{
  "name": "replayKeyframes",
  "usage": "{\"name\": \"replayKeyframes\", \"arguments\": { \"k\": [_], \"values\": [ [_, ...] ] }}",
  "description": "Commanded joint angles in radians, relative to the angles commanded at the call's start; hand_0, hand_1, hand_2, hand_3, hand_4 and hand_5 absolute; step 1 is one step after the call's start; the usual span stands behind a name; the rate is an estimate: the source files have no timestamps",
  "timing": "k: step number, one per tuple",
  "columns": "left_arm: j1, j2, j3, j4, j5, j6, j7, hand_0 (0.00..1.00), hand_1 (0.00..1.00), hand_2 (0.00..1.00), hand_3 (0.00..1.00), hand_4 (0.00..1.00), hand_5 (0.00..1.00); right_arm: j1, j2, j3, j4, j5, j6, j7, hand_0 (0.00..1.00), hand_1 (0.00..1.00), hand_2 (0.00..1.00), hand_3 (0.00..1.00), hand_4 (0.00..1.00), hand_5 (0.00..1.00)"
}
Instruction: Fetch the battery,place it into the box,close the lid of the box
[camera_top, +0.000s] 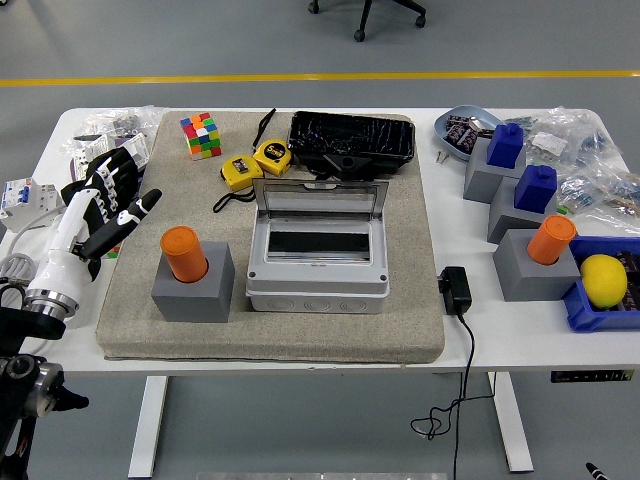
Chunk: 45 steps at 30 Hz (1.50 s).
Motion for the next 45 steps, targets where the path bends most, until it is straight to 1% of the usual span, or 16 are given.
{"name": "replayKeyframes", "arguments": {
  "k": [6,7,12,13,18,19,21,24,25,29,31,36,37,42,43,45],
  "values": [
    [0.023,-0.009,0.025,-0.005,-0.075,-0.010,-0.004,0.998,0.998,0.998,0.998,0.998,0.574,0.000,0.001,0.002,0.000,-0.002,0.000,0.001,0.931,0.900,0.860,0.847,0.998,0.998],
    [0.026,-0.011,0.030,-0.007,-0.076,-0.006,-0.005,0.998,0.998,0.998,0.998,0.998,0.507,0.000,0.001,0.003,0.000,-0.003,0.000,0.001,0.932,0.899,0.859,0.847,0.998,0.998],
    [0.030,-0.020,0.059,-0.001,-0.016,0.042,-0.017,0.998,0.998,0.998,0.998,0.998,0.507,0.000,0.004,0.006,0.000,-0.004,0.002,0.002,0.932,0.899,0.859,0.847,0.998,0.998],
    [0.029,-0.020,0.062,-0.001,-0.006,0.045,-0.018,0.998,0.998,0.998,0.998,0.998,0.275,0.000,0.004,0.007,0.000,-0.004,0.002,0.002,0.932,0.899,0.856,0.843,0.998,0.998],
    [0.022,-0.016,0.082,0.001,0.053,0.077,-0.022,0.998,0.998,0.998,0.998,0.998,0.275,0.001,0.002,0.008,-0.001,-0.001,0.002,0.005,0.932,0.899,0.856,0.843,0.998,0.998],
    [0.022,-0.016,0.087,0.001,0.054,0.085,-0.024,0.998,0.998,0.998,0.998,0.998,0.213,0.001,0.002,0.009,-0.001,0.000,0.003,0.005,0.925,0.894,0.849,0.842,0.998,0.998],
    [0.022,-0.017,0.094,0.000,0.055,0.092,-0.026,0.998,0.998,0.998,0.998,0.998,0.213,0.000,0.002,0.009,-0.002,0.001,0.003,0.005,0.925,0.894,0.849,0.842,0.998,0.998],
    [0.023,-0.018,0.109,-0.004,0.047,0.097,-0.027,0.998,0.998,0.998,0.998,0.998,0.213,-0.001,0.003,0.011,-0.002,-0.001,0.002,0.005,0.925,0.894,0.849,0.842,0.998,0.998],
    [0.023,-0.017,0.114,-0.006,0.043,0.098,-0.027,0.998,0.998,0.998,0.998,0.998,0.179,-0.001,0.003,0.012,-0.002,-0.002,0.002,0.005,0.923,0.893,0.848,0.839,0.998,0.998],
    [0.026,-0.017,0.144,-0.005,0.024,0.108,-0.033,0.998,0.998,0.998,0.998,0.998,0.179,-0.001,0.003,0.013,-0.001,-0.001,0.003,0.005,0.923,0.893,0.848,0.839,0.998,0.998],
    [0.025,-0.017,0.156,0.000,0.003,0.123,-0.037,0.998,0.998,0.998,0.998,0.998,0.149,-0.001,0.004,0.014,-0.001,-0.002,0.003,0.005,0.922,0.892,0.846,0.838,0.998,0.998],
    [0.017,-0.017,0.176,0.012,-0.021,0.153,-0.047,0.998,0.998,0.998,0.998,0.998,0.149,-0.001,0.003,0.012,-0.002,0.000,0.003,0.006,0.922,0.892,0.846,0.838,0.998,0.998],
    [0.015,-0.017,0.181,0.015,-0.026,0.156,-0.048,0.994,0.998,0.998,0.988,0.998,0.050,-0.001,0.003,0.012,-0.002,0.001,0.003,0.006,0.921,0.891,0.844,0.835,0.998,0.998],
    [0.007,-0.022,0.200,0.031,-0.032,0.168,-0.052,0.994,0.998,0.998,0.988,0.998,0.050,-0.001,0.001,0.011,-0.003,0.004,0.004,0.008,0.921,0.891,0.844,0.835,0.998,0.998],
    [0.007,-0.022,0.202,0.033,-0.033,0.170,-0.053,0.980,0.998,0.998,0.962,0.998,0.002,-0.001,0.001,0.011,-0.003,0.004,0.005,0.008,0.919,0.887,0.841,0.834,0.998,0.998],
    [0.007,-0.022,0.211,0.036,-0.036,0.171,-0.053,0.980,0.998,0.998,0.962,0.998,0.002,-0.003,0.001,0.011,-0.002,0.004,0.005,0.009,0.919,0.887,0.841,0.834,0.998,0.998]
  ]
}}
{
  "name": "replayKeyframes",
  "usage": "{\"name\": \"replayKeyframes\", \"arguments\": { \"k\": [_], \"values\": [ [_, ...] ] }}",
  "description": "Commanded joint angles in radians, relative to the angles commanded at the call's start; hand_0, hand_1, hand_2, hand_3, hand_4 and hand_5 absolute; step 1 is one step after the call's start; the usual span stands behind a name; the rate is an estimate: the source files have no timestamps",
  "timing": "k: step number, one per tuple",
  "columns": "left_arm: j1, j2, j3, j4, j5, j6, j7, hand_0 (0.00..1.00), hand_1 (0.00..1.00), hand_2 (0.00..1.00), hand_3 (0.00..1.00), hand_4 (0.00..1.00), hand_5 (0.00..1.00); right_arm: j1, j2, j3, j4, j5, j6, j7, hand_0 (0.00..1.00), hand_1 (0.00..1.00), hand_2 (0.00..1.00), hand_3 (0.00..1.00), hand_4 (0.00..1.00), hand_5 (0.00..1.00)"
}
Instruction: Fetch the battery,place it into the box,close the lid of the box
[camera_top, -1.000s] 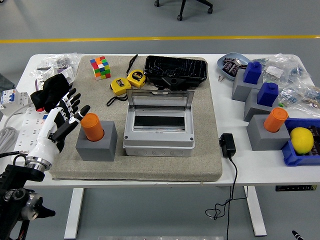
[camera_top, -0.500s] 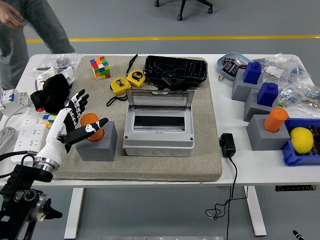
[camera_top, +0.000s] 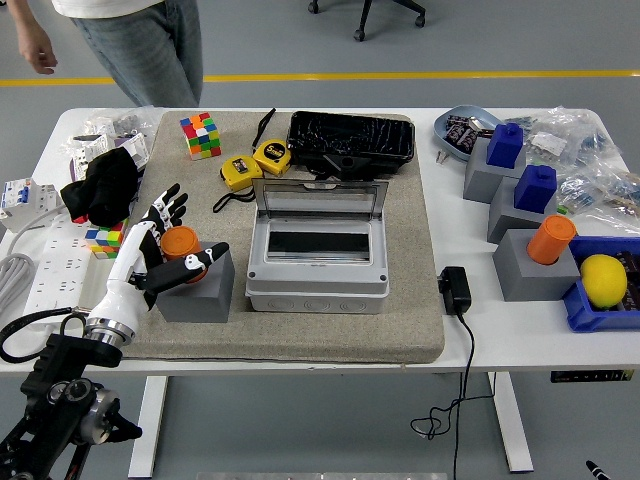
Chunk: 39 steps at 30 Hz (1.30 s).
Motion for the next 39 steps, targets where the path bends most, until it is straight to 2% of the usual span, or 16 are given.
{"name": "replayKeyframes", "arguments": {
  "k": [3,4,9,10,15,16,21,22,26,32,39],
  "values": [
    [0.000,0.001,0.012,0.005,-0.003,0.009,-0.003,0.980,0.998,0.998,0.962,0.998,0.002,-0.001,0.001,-0.002,-0.001,0.003,0.001,0.001,0.919,0.887,0.841,0.834,0.998,0.998],
    [0.000,0.001,0.014,0.007,-0.004,0.014,-0.005,0.916,0.991,0.967,0.901,0.998,0.002,-0.002,0.001,-0.002,0.000,0.003,0.001,0.001,0.914,0.884,0.838,0.834,0.998,0.998],
    [-0.003,0.003,0.018,0.010,-0.004,0.042,-0.011,0.916,0.991,0.967,0.901,0.998,0.002,-0.001,0.001,-0.003,0.000,0.005,0.001,0.001,0.914,0.884,0.838,0.834,0.998,0.998],
    [-0.003,0.003,0.018,0.010,-0.005,0.046,-0.012,0.706,0.816,0.743,0.731,0.998,0.002,-0.001,0.001,-0.002,-0.001,0.004,0.001,0.001,0.909,0.883,0.837,0.833,0.998,0.998],
    [-0.006,0.003,0.026,0.014,-0.033,0.067,-0.021,0.706,0.816,0.743,0.731,0.998,0.002,0.000,0.001,0.001,-0.001,0.004,0.002,0.001,0.909,0.883,0.837,0.833,0.998,0.998],
    [-0.007,0.003,0.028,0.015,-0.043,0.069,-0.022,0.600,0.703,0.556,0.533,0.998,0.002,0.000,0.001,0.001,-0.001,0.004,0.002,0.001,0.908,0.880,0.836,0.833,0.998,0.998],
    [-0.011,0.005,0.048,0.028,-0.125,0.076,-0.033,0.600,0.703,0.556,0.533,0.998,0.002,0.000,0.002,0.003,-0.001,0.003,0.003,0.000,0.908,0.880,0.836,0.833,0.998,0.998],
    [-0.012,0.005,0.052,0.030,-0.135,0.077,-0.034,0.577,0.674,0.481,0.470,0.998,0.002,0.001,0.002,0.003,0.000,0.002,0.003,0.000,0.906,0.880,0.835,0.832,0.998,0.998],
    [-0.017,0.006,0.063,0.037,-0.167,0.078,-0.037,0.577,0.674,0.481,0.470,0.998,0.002,0.002,0.001,0.002,-0.001,0.004,0.004,0.001,0.906,0.880,0.835,0.832,0.998,0.998],
    [-0.022,0.010,0.082,0.041,-0.177,0.084,-0.037,0.560,0.652,0.455,0.447,0.998,0.002,0.003,0.001,0.003,-0.001,0.005,0.004,0.002,0.900,0.879,0.834,0.832,0.998,0.998],
    [-0.027,0.015,0.102,0.041,-0.144,0.094,-0.027,0.550,0.646,0.441,0.430,0.998,0.002,0.004,0.001,0.006,0.000,0.003,0.005,0.002,0.894,0.876,0.833,0.831,0.998,0.998]
  ]
}}
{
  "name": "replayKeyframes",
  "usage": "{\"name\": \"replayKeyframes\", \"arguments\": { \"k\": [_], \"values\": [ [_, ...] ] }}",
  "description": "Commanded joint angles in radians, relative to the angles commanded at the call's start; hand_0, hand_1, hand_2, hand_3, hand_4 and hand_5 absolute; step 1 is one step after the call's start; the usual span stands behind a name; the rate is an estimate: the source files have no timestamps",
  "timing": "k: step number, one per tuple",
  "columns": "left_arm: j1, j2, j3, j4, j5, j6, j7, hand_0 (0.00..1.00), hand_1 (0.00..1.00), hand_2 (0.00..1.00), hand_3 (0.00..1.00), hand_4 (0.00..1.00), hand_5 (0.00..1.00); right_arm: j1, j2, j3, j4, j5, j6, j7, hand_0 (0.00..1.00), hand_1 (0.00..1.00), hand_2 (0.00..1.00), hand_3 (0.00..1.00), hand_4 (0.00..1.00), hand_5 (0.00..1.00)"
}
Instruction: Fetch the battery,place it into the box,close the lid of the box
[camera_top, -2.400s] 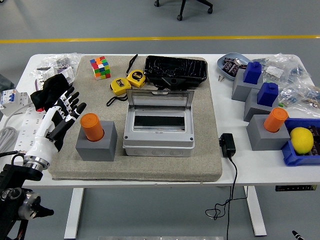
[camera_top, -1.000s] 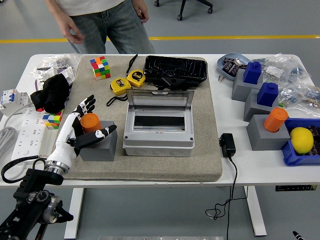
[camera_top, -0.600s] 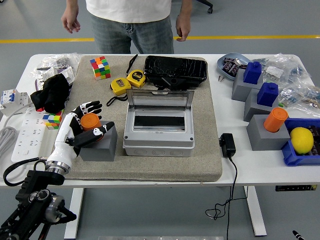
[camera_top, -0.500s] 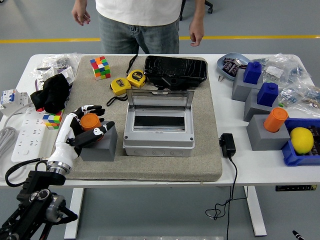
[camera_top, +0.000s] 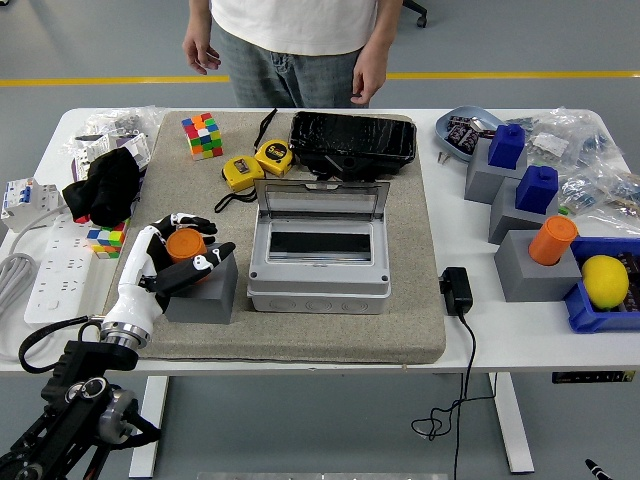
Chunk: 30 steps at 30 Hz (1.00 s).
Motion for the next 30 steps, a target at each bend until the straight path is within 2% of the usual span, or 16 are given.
{"name": "replayKeyframes", "arguments": {
  "k": [6,7,12,13,18,19,24,25,30],
  "values": [
    [-0.007,0.003,0.007,-0.006,0.081,0.037,0.019,0.531,0.644,0.436,0.426,0.998,0.002,0.000,0.000,-0.001,-0.001,0.002,0.000,0.000,0.894,0.875,0.831,0.831,0.998,0.998],
    [-0.007,0.003,0.009,-0.007,0.087,0.043,0.021,0.510,0.583,0.419,0.413,0.910,0.002,0.000,0.000,-0.002,-0.001,0.003,0.000,0.000,0.892,0.872,0.830,0.831,0.998,0.998],
    [-0.010,0.005,0.012,-0.008,0.102,0.062,0.022,0.510,0.583,0.419,0.413,0.910,0.002,0.000,-0.001,-0.002,-0.001,0.004,0.000,0.001,0.892,0.872,0.830,0.831,0.998,0.998],
    [-0.011,0.005,0.013,-0.008,0.104,0.067,0.022,0.418,0.486,0.366,0.367,0.906,0.002,0.000,-0.001,-0.002,-0.001,0.005,0.000,0.001,0.891,0.872,0.829,0.830,0.998,0.998],
    [-0.010,0.006,0.018,-0.003,0.097,0.088,0.018,0.418,0.486,0.366,0.367,0.906,0.002,0.000,-0.002,-0.002,-0.001,0.004,0.001,0.002,0.891,0.872,0.829,0.830,0.998,0.998],
    [-0.010,0.006,0.019,-0.002,0.097,0.092,0.017,0.211,0.369,0.295,0.281,0.903,0.002,0.000,-0.002,-0.002,-0.001,0.004,0.001,0.003,0.889,0.873,0.831,0.830,0.998,0.998],
    [-0.010,0.007,0.023,-0.002,0.100,0.110,0.013,0.211,0.369,0.295,0.281,0.903,0.002,0.000,-0.002,-0.005,-0.001,0.006,0.001,0.004,0.889,0.873,0.831,0.830,0.998,0.998],
    [-0.010,0.007,0.025,-0.001,0.100,0.115,0.011,0.121,0.175,0.178,0.173,0.929,0.002,0.000,-0.003,-0.005,-0.001,0.006,0.001,0.004,0.889,0.873,0.828,0.830,0.998,0.998],
    [-0.011,0.009,0.037,0.000,0.107,0.147,-0.005,0.121,0.175,0.178,0.173,0.929,0.002,-0.001,-0.003,-0.007,-0.002,0.010,0.000,0.005,0.889,0.873,0.828,0.830,0.998,0.998]
  ]
}}
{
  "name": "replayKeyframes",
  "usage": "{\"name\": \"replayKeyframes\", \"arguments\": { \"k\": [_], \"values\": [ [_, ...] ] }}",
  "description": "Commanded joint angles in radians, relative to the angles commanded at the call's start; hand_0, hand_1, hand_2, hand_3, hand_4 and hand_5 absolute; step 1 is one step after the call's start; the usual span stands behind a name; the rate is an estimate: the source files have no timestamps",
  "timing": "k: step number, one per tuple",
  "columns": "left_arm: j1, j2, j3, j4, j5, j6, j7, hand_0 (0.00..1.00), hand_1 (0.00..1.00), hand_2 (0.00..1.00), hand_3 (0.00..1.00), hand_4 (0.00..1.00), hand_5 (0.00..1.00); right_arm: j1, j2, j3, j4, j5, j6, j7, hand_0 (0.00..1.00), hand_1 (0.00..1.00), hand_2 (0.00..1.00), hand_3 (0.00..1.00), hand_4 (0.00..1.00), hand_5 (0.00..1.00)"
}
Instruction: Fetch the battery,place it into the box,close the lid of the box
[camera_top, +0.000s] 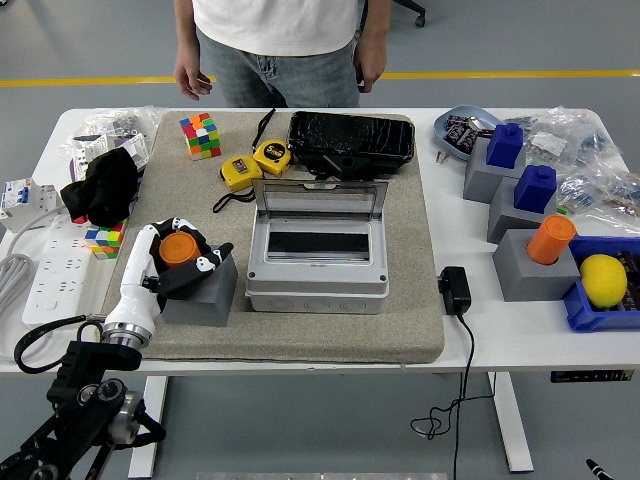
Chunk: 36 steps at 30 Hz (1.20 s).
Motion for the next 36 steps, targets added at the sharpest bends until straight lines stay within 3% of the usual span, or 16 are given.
{"name": "replayKeyframes", "arguments": {
  "k": [1,10,25,36],
  "values": [
    [0.000,0.001,0.003,0.000,0.002,0.020,-0.006,0.076,0.078,0.127,0.101,0.998,0.002,0.000,0.000,0.000,0.000,0.001,0.000,0.001,0.889,0.873,0.827,0.830,0.998,0.998],
    [-0.006,0.003,0.011,0.009,-0.028,0.091,-0.046,0.060,0.039,0.079,0.066,0.998,0.002,0.001,-0.001,0.003,0.000,0.000,0.000,0.001,0.889,0.874,0.827,0.830,0.998,0.998],
    [-0.027,0.006,0.009,0.016,-0.086,0.093,-0.077,0.039,0.002,0.036,0.029,0.924,0.002,0.003,-0.001,0.007,-0.001,-0.001,-0.001,0.001,0.889,0.874,0.827,0.827,0.998,0.998],
    [-0.103,0.016,0.021,0.001,-0.063,0.087,-0.065,0.028,0.002,0.032,0.024,0.909,0.002,0.006,0.001,0.003,-0.001,0.002,0.002,-0.003,0.888,0.873,0.827,0.828,0.998,0.998]
  ]
}}
